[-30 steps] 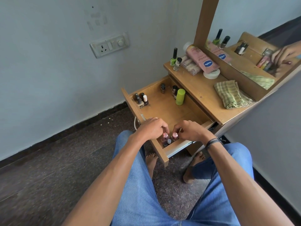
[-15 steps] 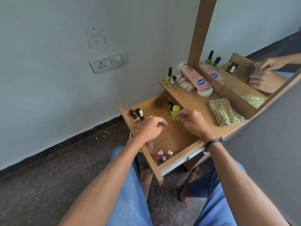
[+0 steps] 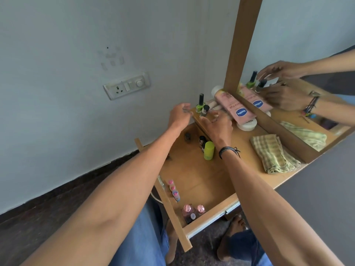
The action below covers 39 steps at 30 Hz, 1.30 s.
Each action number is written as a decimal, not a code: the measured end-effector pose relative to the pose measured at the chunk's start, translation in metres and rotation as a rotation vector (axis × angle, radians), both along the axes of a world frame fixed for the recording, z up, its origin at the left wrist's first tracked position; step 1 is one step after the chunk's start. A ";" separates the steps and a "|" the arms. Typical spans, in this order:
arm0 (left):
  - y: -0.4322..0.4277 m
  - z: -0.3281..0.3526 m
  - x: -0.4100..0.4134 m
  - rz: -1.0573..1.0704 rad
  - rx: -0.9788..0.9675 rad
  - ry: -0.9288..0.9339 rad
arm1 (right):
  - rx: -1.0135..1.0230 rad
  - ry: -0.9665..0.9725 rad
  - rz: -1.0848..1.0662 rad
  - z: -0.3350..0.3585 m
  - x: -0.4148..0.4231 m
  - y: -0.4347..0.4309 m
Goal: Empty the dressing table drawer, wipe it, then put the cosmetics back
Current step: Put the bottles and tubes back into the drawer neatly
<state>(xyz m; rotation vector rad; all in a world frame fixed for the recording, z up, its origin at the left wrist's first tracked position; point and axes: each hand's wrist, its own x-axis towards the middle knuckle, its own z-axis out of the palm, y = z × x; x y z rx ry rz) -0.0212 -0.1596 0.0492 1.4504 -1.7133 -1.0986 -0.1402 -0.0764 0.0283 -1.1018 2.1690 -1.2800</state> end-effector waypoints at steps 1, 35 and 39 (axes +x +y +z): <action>-0.005 -0.001 -0.003 -0.010 0.010 0.015 | 0.002 0.003 -0.007 -0.002 0.000 -0.004; 0.056 -0.048 0.038 0.268 -0.118 -0.126 | -0.083 0.188 0.102 -0.026 0.040 0.021; 0.071 -0.068 0.046 0.256 -0.064 -0.248 | 0.011 0.176 0.132 -0.050 0.062 0.036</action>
